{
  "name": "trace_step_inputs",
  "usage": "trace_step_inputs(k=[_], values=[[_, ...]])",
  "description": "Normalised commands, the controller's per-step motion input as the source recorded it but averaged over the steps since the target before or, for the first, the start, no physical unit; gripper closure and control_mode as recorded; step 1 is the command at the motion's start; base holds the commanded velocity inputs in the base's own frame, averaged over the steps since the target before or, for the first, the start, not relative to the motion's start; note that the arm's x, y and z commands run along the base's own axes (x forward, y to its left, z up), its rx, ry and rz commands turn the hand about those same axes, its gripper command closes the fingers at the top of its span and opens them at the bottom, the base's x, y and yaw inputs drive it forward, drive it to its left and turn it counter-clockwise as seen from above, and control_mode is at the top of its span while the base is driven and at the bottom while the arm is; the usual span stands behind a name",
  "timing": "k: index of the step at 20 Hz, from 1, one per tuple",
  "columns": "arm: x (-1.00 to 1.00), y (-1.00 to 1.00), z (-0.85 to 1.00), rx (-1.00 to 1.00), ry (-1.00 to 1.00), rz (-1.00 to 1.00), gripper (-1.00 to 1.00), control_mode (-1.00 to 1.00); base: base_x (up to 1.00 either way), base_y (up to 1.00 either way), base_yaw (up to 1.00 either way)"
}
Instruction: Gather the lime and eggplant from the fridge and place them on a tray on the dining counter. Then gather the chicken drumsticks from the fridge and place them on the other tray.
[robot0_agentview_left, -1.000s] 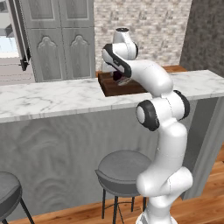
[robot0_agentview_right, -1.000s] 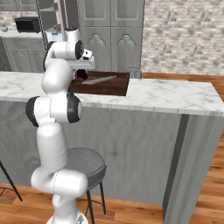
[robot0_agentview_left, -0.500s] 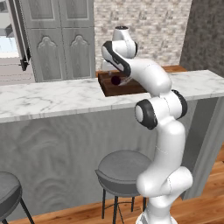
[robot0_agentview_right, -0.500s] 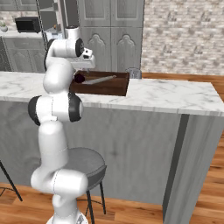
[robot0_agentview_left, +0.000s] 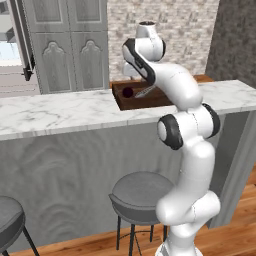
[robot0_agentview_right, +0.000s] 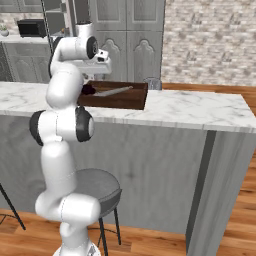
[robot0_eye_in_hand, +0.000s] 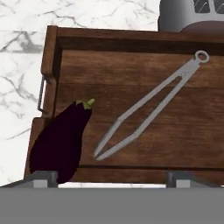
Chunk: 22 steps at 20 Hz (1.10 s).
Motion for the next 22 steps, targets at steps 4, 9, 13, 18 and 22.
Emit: trace_step_inputs(k=[4, 9, 13, 18, 22], values=[[-1.00, -0.36, 0.19, 0.00, -0.14, -0.01, -1.00, -1.00, 0.00, 0.00, 0.00], [-1.00, -0.28, 0.18, 0.00, -0.16, -0.01, -1.00, -1.00, 0.00, 0.00, 0.00], [-1.00, -0.02, 0.00, 0.01, -0.13, -0.01, -1.00, -1.00, 0.00, 0.00, 0.00], [-1.00, -0.01, 0.00, 0.01, -0.05, -0.01, -1.00, -1.00, 0.00, 0.00, 0.00], [-1.00, -0.03, 0.00, 0.03, 0.00, 0.00, -1.00, -1.00, 0.00, 0.00, 0.00]])
